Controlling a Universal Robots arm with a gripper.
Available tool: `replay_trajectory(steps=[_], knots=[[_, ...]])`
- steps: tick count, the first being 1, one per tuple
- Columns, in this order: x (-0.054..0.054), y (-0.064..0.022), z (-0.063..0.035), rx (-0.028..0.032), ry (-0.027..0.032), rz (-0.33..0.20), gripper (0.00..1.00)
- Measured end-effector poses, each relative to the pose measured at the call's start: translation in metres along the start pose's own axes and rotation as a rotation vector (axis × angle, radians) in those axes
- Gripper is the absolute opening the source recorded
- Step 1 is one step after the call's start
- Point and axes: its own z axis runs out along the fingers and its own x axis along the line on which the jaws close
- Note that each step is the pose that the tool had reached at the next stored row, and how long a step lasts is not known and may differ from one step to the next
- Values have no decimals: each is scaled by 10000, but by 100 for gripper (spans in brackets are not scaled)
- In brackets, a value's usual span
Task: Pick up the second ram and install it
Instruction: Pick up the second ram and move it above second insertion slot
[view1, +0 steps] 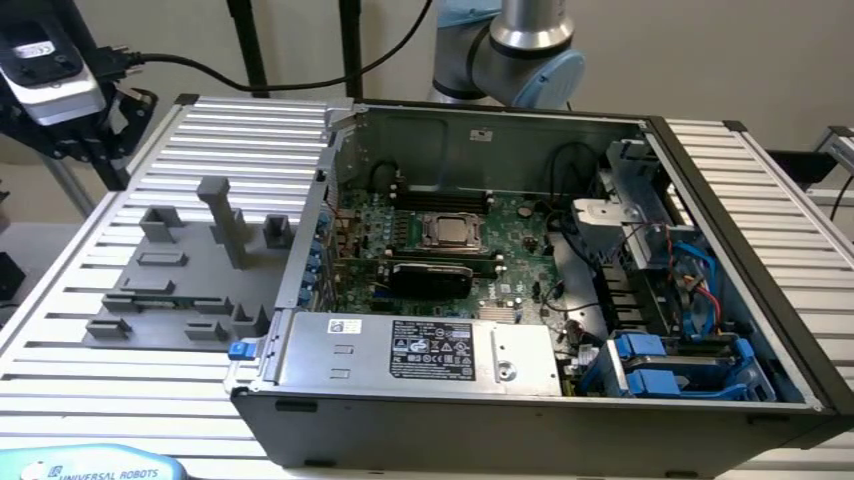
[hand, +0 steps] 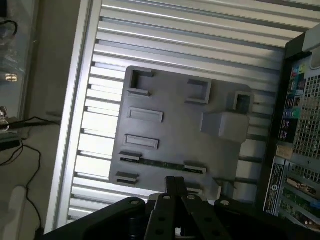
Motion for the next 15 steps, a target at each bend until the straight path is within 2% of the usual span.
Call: replay_trajectory(steps=[15], knots=[[0, -3, 84, -12, 98, -2735, 11]])
